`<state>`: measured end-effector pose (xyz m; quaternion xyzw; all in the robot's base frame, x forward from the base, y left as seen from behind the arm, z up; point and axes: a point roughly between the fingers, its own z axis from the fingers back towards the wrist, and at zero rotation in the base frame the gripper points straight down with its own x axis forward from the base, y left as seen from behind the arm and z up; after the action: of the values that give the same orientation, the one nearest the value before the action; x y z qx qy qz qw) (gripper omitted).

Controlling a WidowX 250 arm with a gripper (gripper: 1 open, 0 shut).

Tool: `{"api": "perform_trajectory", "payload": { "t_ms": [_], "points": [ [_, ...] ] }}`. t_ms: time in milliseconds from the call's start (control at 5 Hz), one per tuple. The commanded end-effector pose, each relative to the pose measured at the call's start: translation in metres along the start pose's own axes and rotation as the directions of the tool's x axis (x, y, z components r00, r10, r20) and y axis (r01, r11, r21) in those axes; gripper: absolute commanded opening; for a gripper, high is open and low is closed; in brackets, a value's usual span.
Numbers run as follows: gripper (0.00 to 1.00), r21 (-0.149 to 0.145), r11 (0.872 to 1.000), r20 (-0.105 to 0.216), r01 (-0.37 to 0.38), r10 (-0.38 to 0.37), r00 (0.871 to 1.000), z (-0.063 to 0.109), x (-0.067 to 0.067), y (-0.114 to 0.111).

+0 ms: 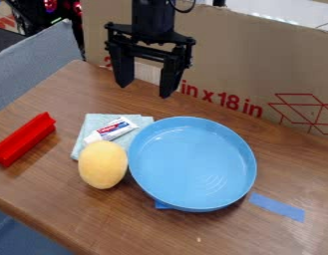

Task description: Move the red object to the right side of the table

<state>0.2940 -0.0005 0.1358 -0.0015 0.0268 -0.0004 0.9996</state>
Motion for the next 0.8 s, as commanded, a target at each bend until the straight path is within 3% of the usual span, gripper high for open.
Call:
{"api": "perform_trajectory", "payload": {
  "t_ms": [0,200,400,600],
  "points": [
    [1.00,-0.006,1.000,-0.006,0.004,-0.004,1.000,-0.001,-0.002,-0.002],
    [1.00,0.002,1.000,-0.022,-0.009,0.009,1.000,-0.017,0.000,0.009],
    [1.00,-0.034,0.995,-0.028,-0.093,0.092,0.995,-0.025,-0.013,0.032],
    [1.00,-0.060,0.990,0.010,-0.130,0.131,0.991,-0.018,-0.026,0.065]
  ]
}}
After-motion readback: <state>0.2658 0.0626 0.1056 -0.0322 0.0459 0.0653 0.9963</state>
